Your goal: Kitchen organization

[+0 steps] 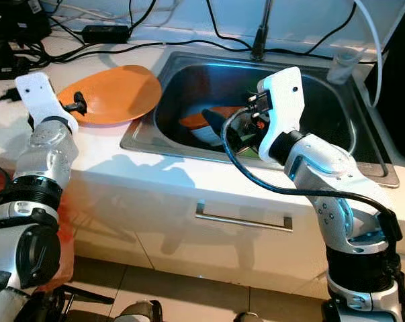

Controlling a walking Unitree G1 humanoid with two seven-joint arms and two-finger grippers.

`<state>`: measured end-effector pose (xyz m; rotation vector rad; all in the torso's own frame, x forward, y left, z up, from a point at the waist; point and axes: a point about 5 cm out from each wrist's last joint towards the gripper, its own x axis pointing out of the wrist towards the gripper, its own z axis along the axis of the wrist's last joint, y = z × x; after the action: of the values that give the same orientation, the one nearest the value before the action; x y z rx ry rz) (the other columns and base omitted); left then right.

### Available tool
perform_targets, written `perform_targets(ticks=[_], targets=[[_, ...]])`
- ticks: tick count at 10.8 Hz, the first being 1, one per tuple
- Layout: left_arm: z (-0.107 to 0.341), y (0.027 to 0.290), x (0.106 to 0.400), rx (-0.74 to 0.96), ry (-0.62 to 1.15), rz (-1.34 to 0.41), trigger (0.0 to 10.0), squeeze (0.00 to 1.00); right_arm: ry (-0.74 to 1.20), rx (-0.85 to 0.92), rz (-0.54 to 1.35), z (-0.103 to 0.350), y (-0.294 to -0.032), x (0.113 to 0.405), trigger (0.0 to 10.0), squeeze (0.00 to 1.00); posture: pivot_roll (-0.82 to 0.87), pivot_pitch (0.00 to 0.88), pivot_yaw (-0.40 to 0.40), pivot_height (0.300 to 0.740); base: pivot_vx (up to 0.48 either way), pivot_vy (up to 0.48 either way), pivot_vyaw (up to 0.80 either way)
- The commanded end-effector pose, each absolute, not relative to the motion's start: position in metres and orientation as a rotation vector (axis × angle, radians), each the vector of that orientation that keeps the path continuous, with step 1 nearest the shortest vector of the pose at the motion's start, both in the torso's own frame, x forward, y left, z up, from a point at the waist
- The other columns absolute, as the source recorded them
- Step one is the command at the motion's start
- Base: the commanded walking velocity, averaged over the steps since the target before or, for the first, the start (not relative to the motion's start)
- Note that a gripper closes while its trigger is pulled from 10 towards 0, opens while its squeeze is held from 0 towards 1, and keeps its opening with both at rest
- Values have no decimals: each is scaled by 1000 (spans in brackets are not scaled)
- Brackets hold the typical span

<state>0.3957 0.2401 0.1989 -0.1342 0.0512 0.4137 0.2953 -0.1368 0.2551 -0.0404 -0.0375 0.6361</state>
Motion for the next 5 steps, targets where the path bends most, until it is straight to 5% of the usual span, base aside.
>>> perform_targets(ticks=[1,5], targets=[[206,235,400,-180,56,388,10000,0,-51,-47,632,259,-139,295,10000,0,-34,60,12,740,0,0,0],[203,232,402,-330,101,365,10000,0,-41,-11,723,260,-133,287,10000,0,-40,64,9,740,0,0,0]])
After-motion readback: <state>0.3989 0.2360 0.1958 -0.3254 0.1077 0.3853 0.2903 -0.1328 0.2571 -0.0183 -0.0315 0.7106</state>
